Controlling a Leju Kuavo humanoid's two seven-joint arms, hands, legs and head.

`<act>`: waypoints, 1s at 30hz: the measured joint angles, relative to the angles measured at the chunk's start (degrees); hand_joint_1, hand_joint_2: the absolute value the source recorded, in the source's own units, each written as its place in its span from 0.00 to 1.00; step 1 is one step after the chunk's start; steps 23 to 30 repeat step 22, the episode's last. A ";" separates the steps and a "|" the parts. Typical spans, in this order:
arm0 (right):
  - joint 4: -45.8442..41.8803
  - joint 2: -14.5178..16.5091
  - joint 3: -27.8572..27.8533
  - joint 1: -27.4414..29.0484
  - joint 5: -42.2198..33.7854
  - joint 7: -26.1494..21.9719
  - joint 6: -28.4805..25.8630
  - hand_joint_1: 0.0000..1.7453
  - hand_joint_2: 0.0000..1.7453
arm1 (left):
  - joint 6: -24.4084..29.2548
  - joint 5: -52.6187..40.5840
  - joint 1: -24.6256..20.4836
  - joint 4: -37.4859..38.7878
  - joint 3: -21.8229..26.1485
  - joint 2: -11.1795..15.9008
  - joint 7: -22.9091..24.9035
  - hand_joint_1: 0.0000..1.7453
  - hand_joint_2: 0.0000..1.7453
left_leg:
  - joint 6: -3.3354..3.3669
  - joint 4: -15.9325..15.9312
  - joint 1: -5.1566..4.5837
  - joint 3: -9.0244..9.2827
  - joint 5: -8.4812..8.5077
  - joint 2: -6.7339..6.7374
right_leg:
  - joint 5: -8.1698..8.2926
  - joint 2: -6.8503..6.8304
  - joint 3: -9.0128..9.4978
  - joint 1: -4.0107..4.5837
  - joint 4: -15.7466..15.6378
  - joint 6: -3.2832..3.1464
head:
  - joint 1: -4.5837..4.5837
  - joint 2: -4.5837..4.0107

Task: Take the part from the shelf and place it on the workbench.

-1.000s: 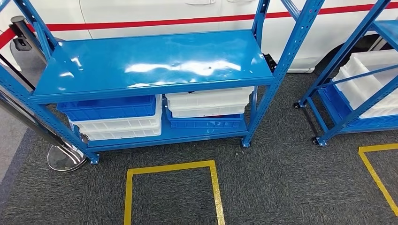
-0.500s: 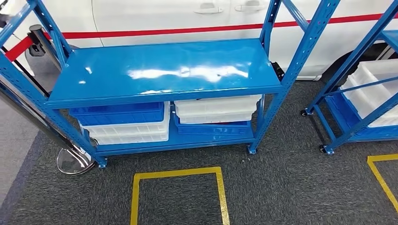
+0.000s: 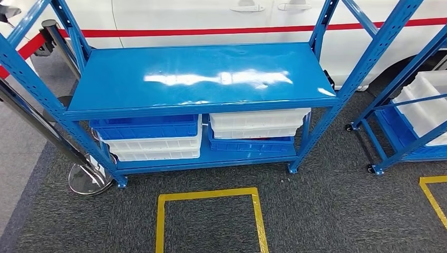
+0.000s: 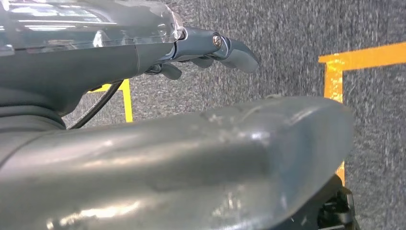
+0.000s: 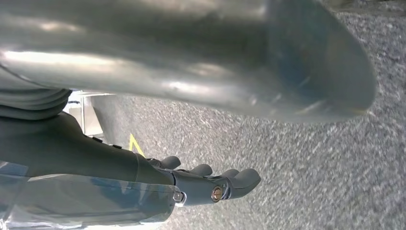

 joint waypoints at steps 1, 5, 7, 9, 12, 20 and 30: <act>0.01 -0.01 0.00 0.10 0.00 0.02 0.02 0.00 0.00 | -0.01 0.00 0.01 0.00 0.00 -0.03 0.00 0.00 0.00 | 0.15 -0.04 -0.30 0.40 -0.27 -0.11 | 2.89 0.05 0.53 0.68 -3.26 -1.09 | -0.01 0.00; 0.09 -0.13 0.01 0.13 0.01 0.00 0.05 0.00 0.00 | -0.06 -0.05 -0.14 0.03 0.00 -0.15 -0.01 0.00 0.00 | -0.21 0.08 -0.90 0.56 -0.77 -0.31 | 6.36 0.21 2.12 1.79 -10.82 -2.09 | -0.34 0.00; 0.08 0.03 0.01 0.15 0.04 -0.05 0.03 0.00 0.00 | -0.03 -0.06 -0.08 0.03 0.00 -0.08 -0.04 0.00 0.00 | 0.00 -0.23 -0.76 0.51 -0.62 -0.27 | 6.47 0.33 2.27 1.78 -11.58 -1.24 | -0.31 0.00; 0.09 0.08 0.00 0.24 0.10 -0.07 -0.01 0.00 0.00 | 0.02 -0.03 0.03 0.03 0.01 -0.03 -0.08 0.00 0.00 | 0.22 -0.43 -0.75 0.62 -0.56 -0.25 | 6.51 0.35 2.32 1.75 -11.70 -0.97 | -0.31 0.00; 0.10 0.15 0.00 0.25 0.17 -0.09 -0.02 0.00 0.00 | 0.09 0.03 0.10 0.03 0.02 0.13 -0.09 0.00 0.00 | 0.18 -0.66 -0.76 0.84 -0.54 -0.26 | 6.47 0.35 2.42 1.72 -11.70 -1.05 | -0.33 0.00; 0.10 0.22 0.00 0.18 0.17 -0.10 0.19 0.00 0.00 | 0.13 0.04 0.09 0.03 0.07 0.34 -0.04 0.00 0.00 | 0.04 -0.89 -0.76 1.10 -0.46 -0.27 | 6.35 0.34 2.72 1.75 -11.69 -1.26 | -0.33 0.00; 0.10 0.23 0.00 0.18 0.17 -0.10 0.27 0.00 0.00 | 0.13 0.04 0.10 0.03 0.07 0.34 -0.01 0.00 0.00 | 0.01 -0.89 -0.76 1.10 -0.45 -0.27 | 6.35 0.34 2.73 1.75 -11.69 -1.26 | -0.34 0.00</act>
